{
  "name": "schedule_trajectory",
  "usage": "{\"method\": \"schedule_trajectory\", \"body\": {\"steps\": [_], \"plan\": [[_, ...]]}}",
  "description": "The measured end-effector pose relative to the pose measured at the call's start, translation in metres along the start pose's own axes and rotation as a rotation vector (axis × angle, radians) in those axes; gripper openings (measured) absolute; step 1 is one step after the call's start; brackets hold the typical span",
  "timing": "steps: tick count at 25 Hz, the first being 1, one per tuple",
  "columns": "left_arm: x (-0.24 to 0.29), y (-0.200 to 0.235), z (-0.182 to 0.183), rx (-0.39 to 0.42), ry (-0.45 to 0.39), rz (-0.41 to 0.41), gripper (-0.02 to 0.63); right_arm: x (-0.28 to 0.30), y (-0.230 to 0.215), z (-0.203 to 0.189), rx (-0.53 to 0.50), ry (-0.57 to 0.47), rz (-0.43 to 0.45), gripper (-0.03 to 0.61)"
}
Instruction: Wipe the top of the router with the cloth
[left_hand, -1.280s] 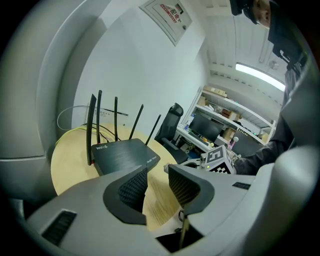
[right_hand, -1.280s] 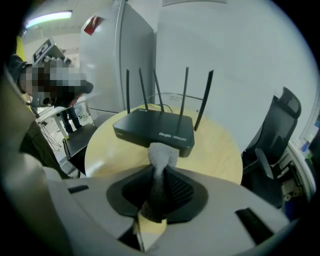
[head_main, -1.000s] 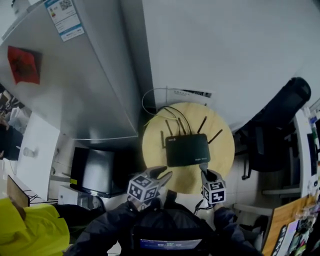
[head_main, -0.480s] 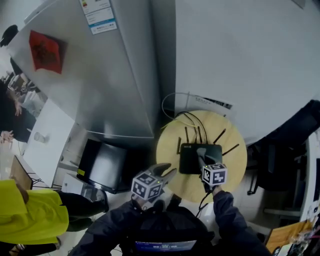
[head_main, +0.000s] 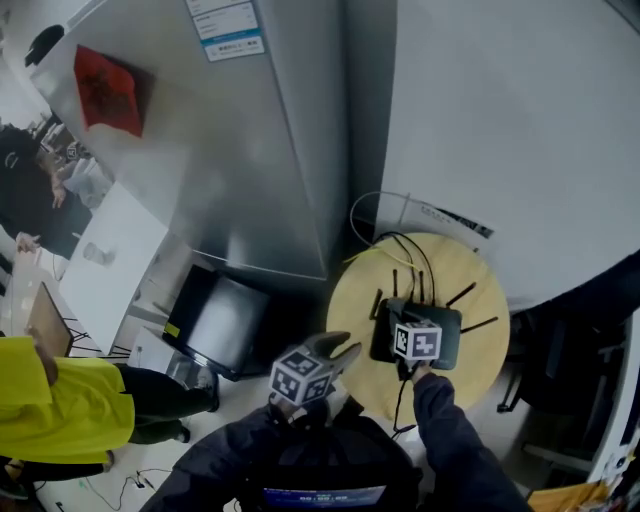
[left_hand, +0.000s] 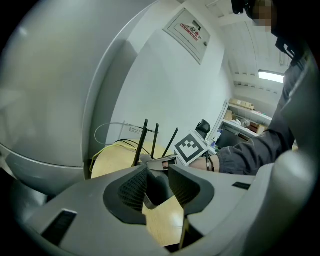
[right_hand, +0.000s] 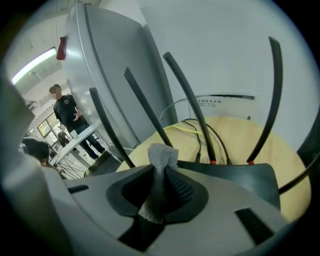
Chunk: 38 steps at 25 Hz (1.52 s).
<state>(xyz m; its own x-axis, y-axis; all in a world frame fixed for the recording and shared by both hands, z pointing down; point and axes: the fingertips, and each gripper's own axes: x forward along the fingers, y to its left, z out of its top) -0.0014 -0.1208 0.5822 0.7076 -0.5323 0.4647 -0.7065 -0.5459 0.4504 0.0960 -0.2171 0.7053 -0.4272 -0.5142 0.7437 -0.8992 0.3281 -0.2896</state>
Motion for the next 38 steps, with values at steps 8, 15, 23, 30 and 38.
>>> {"method": "schedule_trajectory", "body": {"steps": [8,15,23,30,38], "plan": [[-0.002,0.009,0.001,-0.024,-0.006,0.021,0.127,0.028,0.017,0.001,0.02,0.054,0.019,0.089],[-0.004,0.013,-0.003,-0.031,-0.005,0.026,0.129,0.039,0.01,-0.007,0.027,0.125,-0.003,0.089],[0.003,0.008,0.0,-0.018,0.0,-0.001,0.129,0.019,-0.035,-0.012,0.056,0.119,-0.056,0.089],[0.01,-0.001,0.001,-0.007,0.008,-0.032,0.129,-0.012,-0.093,-0.017,0.099,0.081,-0.113,0.089],[0.011,-0.005,0.0,-0.003,0.015,-0.047,0.129,-0.042,-0.15,-0.03,0.131,0.072,-0.205,0.089]]}}
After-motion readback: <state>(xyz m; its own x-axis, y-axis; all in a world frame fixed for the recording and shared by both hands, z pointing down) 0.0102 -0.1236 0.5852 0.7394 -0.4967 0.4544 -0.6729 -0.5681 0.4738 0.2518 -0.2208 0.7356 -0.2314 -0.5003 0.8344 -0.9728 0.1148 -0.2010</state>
